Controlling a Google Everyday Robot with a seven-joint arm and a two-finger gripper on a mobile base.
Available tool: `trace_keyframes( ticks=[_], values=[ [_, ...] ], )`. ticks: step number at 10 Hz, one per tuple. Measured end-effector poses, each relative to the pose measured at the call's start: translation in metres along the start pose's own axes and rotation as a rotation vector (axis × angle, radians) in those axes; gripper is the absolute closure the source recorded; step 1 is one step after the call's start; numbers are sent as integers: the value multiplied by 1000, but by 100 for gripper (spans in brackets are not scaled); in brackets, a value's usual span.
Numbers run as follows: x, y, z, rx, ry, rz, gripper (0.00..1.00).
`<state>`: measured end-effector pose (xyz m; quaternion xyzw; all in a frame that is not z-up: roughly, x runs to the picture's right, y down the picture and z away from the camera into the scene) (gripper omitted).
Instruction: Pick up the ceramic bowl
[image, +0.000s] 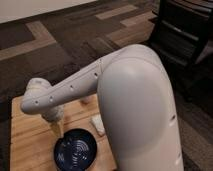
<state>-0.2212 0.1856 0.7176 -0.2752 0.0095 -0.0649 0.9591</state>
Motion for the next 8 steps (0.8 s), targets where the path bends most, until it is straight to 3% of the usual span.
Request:
trace_keyframes(
  ticks=[4, 8],
  values=[
    [17, 12, 2, -6, -11, -96, 20],
    [13, 20, 35, -65, -7, -218, 20]
  ],
)
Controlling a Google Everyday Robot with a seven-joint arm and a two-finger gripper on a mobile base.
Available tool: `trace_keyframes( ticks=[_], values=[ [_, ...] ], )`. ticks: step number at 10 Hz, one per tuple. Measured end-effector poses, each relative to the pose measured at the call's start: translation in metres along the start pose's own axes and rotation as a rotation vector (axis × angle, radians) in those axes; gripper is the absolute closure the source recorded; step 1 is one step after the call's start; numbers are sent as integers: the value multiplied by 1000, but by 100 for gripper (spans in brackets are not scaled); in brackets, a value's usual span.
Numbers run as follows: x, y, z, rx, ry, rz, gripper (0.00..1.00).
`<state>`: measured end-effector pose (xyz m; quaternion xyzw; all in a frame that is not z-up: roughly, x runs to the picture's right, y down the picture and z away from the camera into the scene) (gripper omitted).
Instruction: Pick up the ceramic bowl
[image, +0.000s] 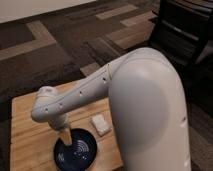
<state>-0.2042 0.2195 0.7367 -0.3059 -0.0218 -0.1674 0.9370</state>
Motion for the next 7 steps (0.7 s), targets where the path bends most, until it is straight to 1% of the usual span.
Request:
trace_keyframes(
  ticks=[3, 4, 5, 6, 7],
  values=[
    [-3, -4, 14, -10, -3, -19, 20],
    [-5, -4, 17, -11, -6, -22, 23],
    [-6, -2, 19, -16, -9, -23, 34],
    [-8, 0, 21, -24, -11, -23, 48],
    [-8, 1, 21, -29, -12, -17, 60]
  ],
)
